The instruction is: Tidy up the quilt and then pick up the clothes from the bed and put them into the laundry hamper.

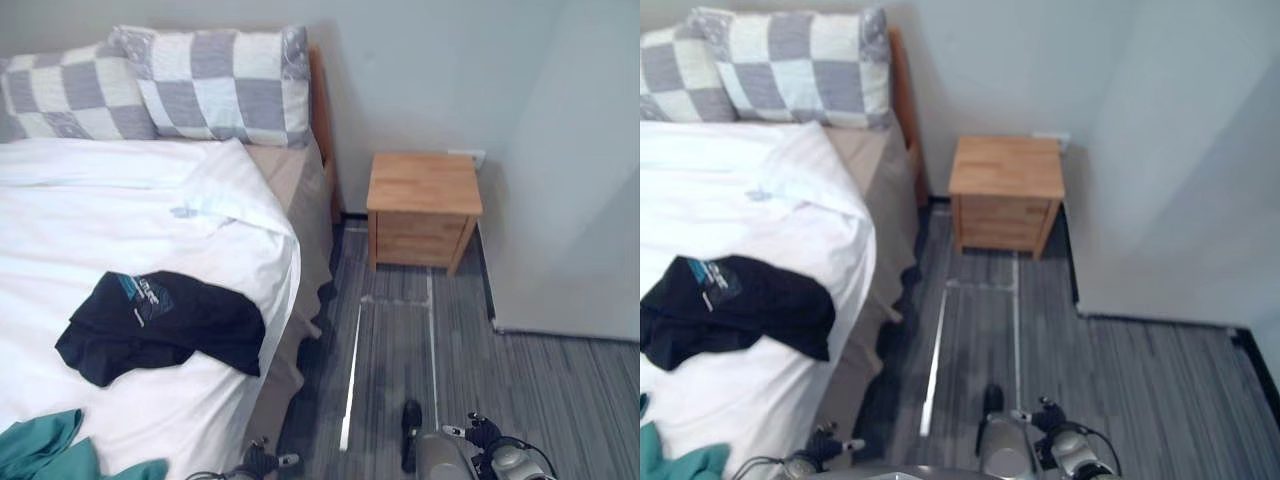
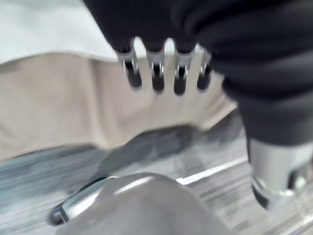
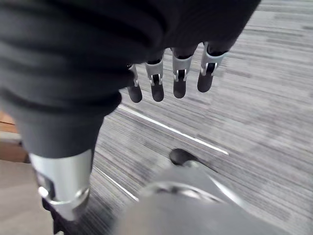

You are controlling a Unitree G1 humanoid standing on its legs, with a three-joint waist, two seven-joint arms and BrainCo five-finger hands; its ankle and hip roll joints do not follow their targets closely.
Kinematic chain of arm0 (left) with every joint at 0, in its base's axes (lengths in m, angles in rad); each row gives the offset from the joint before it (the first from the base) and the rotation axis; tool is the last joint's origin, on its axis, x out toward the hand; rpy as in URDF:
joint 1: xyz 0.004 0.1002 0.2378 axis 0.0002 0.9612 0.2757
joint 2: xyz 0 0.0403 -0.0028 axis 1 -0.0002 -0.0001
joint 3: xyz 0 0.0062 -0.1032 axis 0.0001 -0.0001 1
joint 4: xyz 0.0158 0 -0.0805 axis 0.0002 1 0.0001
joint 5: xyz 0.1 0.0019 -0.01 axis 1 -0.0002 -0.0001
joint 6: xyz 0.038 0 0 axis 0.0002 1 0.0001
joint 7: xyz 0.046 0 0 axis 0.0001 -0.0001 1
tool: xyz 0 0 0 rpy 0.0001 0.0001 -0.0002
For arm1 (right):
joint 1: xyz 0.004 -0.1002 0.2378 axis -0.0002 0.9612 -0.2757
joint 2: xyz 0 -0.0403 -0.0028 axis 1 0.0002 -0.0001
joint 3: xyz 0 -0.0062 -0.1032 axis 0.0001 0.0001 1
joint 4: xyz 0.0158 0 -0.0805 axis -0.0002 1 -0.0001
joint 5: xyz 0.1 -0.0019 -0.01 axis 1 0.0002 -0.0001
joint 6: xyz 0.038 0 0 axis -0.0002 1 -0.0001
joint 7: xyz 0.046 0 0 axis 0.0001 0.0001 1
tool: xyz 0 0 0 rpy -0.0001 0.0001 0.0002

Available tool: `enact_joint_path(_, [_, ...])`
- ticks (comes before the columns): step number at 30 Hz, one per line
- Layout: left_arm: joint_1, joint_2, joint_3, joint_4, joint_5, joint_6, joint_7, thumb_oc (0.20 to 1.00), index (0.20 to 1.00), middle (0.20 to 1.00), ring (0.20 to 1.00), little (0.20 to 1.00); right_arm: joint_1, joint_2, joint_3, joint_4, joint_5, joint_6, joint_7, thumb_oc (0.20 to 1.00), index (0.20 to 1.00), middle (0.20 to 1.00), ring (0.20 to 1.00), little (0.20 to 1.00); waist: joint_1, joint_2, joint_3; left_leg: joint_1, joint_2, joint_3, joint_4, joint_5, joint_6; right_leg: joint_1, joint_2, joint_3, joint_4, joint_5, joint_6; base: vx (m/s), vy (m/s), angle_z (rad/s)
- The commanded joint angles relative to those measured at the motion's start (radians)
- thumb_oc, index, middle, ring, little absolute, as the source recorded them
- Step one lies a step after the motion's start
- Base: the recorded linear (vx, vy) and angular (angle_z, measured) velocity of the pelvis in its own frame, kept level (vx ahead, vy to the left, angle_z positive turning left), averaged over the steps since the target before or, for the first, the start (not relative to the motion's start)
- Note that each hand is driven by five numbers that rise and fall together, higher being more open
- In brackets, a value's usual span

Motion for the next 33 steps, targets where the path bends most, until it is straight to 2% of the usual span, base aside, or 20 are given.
enact_joint_path(1, [-0.119,-0.03,0.002,0.003,-0.04,-0.019,0.03,1.0,1.0,1.0,1.0,1.0,-0.003,-0.034,0.066,-0.042,-0.015,0.006,-0.009,1.0,1.0,1.0,1.0,1.0,0.022,-0.05,0.058,-0.044,-0.049,0.054,-0.011,0.115,0.017,0.247,-0.004,0.048,-0.146,0.044,-0.012,0.52,-0.123,-1.09])
enact_joint_path(2, [-0.118,-0.03,0.001,0.003,-0.04,-0.019,0.03,1.0,1.0,1.0,1.0,1.0,-0.003,-0.034,0.066,-0.042,-0.016,0.006,-0.009,1.0,1.0,1.0,1.0,1.0,0.026,-0.044,0.06,-0.042,-0.042,0.056,-0.001,0.104,0.017,0.25,0.003,0.051,-0.144,0.041,-0.012,0.72,-0.011,-0.87])
enact_joint_path(5, [-0.095,-0.03,0.013,0.01,-0.031,-0.023,0.037,1.0,1.0,1.0,1.0,1.0,-0.017,-0.037,0.114,-0.047,-0.059,0.0,0.004,1.0,1.0,1.0,1.0,1.0,0.094,-0.023,0.043,-0.099,-0.056,0.126,-0.308,0.088,0.044,0.315,0.031,0.078,-0.146,-0.021,0.004,0.47,0.073,-0.77])
enact_joint_path(6, [-0.089,-0.028,0.019,0.02,-0.025,-0.022,0.034,1.0,1.0,1.0,1.0,1.0,-0.023,-0.041,0.129,-0.054,-0.082,-0.009,0.004,1.0,1.0,1.0,1.0,1.0,0.107,-0.01,0.028,-0.117,-0.04,0.18,-0.442,0.091,0.054,0.34,0.053,0.066,-0.146,-0.048,0.007,0.66,0.09,-1.3])
enact_joint_path(7, [-0.078,-0.025,0.022,0.028,-0.006,-0.017,0.026,1.0,1.0,1.0,1.0,1.0,-0.016,-0.048,0.139,-0.091,-0.103,-0.016,0.002,1.0,1.0,1.0,1.0,1.0,0.112,-0.009,0.02,-0.085,-0.031,0.329,-0.586,0.123,0.053,0.378,0.074,0.041,-0.144,-0.079,0.008,0.58,0.031,-0.84])
enact_joint_path(8, [-0.072,-0.024,0.03,0.032,0.008,-0.011,0.02,1.0,1.0,1.0,1.0,1.0,-0.015,-0.059,0.138,-0.115,-0.119,-0.02,0.001,1.0,1.0,1.0,1.0,1.0,0.1,-0.01,0.017,-0.074,0.006,0.469,-0.613,0.154,0.049,0.391,0.089,0.006,-0.126,-0.089,0.01,0.39,-0.002,-0.41])
enact_joint_path(10, [-0.063,-0.02,0.042,0.027,0.008,-0.005,0.017,1.0,1.0,1.0,1.0,1.0,-0.014,-0.072,0.136,-0.148,-0.129,-0.019,0.0,1.0,1.0,1.0,1.0,1.0,0.109,-0.022,0.02,-0.054,0.02,0.539,-0.616,0.155,0.056,0.402,0.082,-0.019,-0.077,-0.102,0.017,0.25,0.024,0.72])
enact_joint_path(12, [-0.055,-0.015,0.057,0.036,-0.004,-0.001,0.015,1.0,1.0,1.0,1.0,1.0,-0.017,-0.081,0.137,-0.191,-0.135,-0.019,0.005,1.0,1.0,1.0,1.0,1.0,0.12,-0.027,0.006,-0.031,0.001,0.541,-0.646,0.132,0.081,0.391,0.081,-0.05,-0.019,-0.098,0.031,0.31,0.068,0.62])
enact_joint_path(14, [-0.051,-0.01,0.07,0.052,0.005,0.008,0.009,1.0,1.0,1.0,1.0,1.0,-0.017,-0.112,0.134,-0.296,-0.18,-0.031,0.02,1.0,1.0,1.0,1.0,1.0,0.126,-0.046,-0.002,0.027,-0.064,0.479,-0.684,0.09,0.146,0.311,0.016,-0.087,0.297,0.08,0.151,0.47,0.114,0.81])
enact_joint_path(15, [-0.051,0.001,0.074,0.056,0.006,0.012,0.015,1.0,1.0,1.0,1.0,1.0,-0.021,-0.122,0.125,-0.344,-0.18,-0.031,0.019,1.0,1.0,1.0,1.0,1.0,0.114,-0.038,0.006,0.053,-0.06,0.454,-0.705,0.088,0.155,0.252,-0.002,-0.072,0.412,0.127,0.152,0.4,0.062,1.49])
enact_joint_path(17, [-0.058,0.013,0.091,0.052,-0.015,0.011,0.023,1.0,1.0,1.0,1.0,1.0,-0.02,-0.153,0.106,-0.448,-0.184,-0.04,0.013,1.0,1.0,1.0,1.0,1.0,0.089,-0.017,0.021,0.111,-0.041,0.38,-0.751,0.082,0.155,0.127,-0.008,-0.031,0.532,0.102,0.147,0.34,-0.024,1.73])
enact_joint_path(18, [-0.058,0.018,0.091,0.05,-0.017,0.011,0.024,1.0,1.0,1.0,1.0,1.0,-0.017,-0.17,0.1,-0.486,-0.187,-0.044,0.013,1.0,1.0,1.0,1.0,1.0,0.083,-0.023,0.029,0.132,-0.045,0.342,-0.76,0.076,0.15,0.103,-0.032,-0.022,0.504,0.079,0.135,0.45,-0.193,1.85])
enact_joint_path(20, [-0.053,0.028,0.083,0.047,-0.011,0.001,0.025,1.0,1.0,1.0,1.0,1.0,0.017,-0.237,0.064,-0.591,-0.194,-0.055,0.012,1.0,1.0,1.0,1.0,1.0,0.039,-0.05,0.023,0.161,-0.069,0.219,-0.765,0.045,0.126,0.097,-0.008,0.097,0.202,0.017,0.094,0.46,-0.242,2.37])
enact_joint_path(21, [-0.052,0.028,0.083,0.047,-0.011,0.001,0.025,1.0,1.0,1.0,1.0,1.0,0.018,-0.238,0.064,-0.593,-0.194,-0.054,0.013,1.0,1.0,1.0,1.0,1.0,0.037,-0.048,0.022,0.158,-0.067,0.216,-0.763,0.046,0.126,0.101,-0.006,0.093,0.193,0.023,0.093,0.29,-0.143,1.99])
enact_joint_path(24, [-0.061,0.036,0.093,0.06,0.006,0.001,0.031,1.0,1.0,1.0,1.0,1.0,0.05,-0.305,0.027,-0.656,-0.226,-0.042,0.007,1.0,1.0,1.0,1.0,1.0,-0.013,-0.08,0.022,0.179,-0.094,0.076,-0.729,-0.034,0.122,0.084,0.047,0.359,-0.045,0.041,0.116,0.29,-0.144,1.68])
enact_joint_path(27, [-0.042,0.04,0.095,0.069,0.019,0.0,0.023,1.0,1.0,1.0,1.0,1.0,0.054,-0.327,0.003,-0.749,-0.221,-0.063,0.019,1.0,1.0,1.0,1.0,1.0,0.013,-0.097,0.011,0.157,-0.105,0.024,-0.678,-0.057,0.11,0.115,0.017,0.304,-0.067,0.059,0.095,0.19,-0.22,2.04])
enact_joint_path(28, [-0.016,0.04,0.108,0.065,0.025,0.0,0.024,1.0,1.0,1.0,1.0,1.0,0.046,-0.361,-0.022,-0.84,-0.215,-0.089,0.023,1.0,1.0,1.0,1.0,1.0,0.016,-0.087,0.007,0.129,-0.103,-0.021,-0.624,-0.057,0.082,0.144,0.02,0.263,-0.089,0.051,0.08,0.11,-0.222,1.33])
enact_joint_path(31, [-0.007,0.036,0.1,0.068,0.033,0.0,0.027,1.0,1.0,1.0,1.0,1.0,0.002,-0.382,-0.029,-0.877,-0.219,-0.105,-0.002,1.0,1.0,1.0,1.0,1.0,0.021,-0.073,0.024,0.077,-0.096,-0.018,-0.519,-0.038,0.041,0.196,0.011,0.186,-0.111,0.038,0.065,0.12,-0.09,1.07])
enact_joint_path(32, [-0.01,0.038,0.098,0.071,0.041,0.001,0.029,1.0,1.0,1.0,1.0,1.0,-0.037,-0.395,-0.027,-0.912,-0.226,-0.108,-0.015,1.0,1.0,1.0,1.0,1.0,0.022,-0.072,0.038,0.027,-0.074,0.032,-0.445,-0.008,0.019,0.221,0.0,0.137,-0.122,0.033,0.06,0.04,-0.044,1.31])
enact_joint_path(33, [-0.005,0.051,0.105,0.076,0.045,0.008,0.036,1.0,1.0,1.0,1.0,1.0,-0.092,-0.417,-0.023,-0.95,-0.239,-0.105,-0.032,1.0,1.0,1.0,1.0,1.0,0.034,-0.077,0.046,-0.03,-0.002,0.165,-0.399,0.031,0.017,0.255,-0.012,0.079,-0.13,0.019,0.053,0.06,-0.008,1.22])
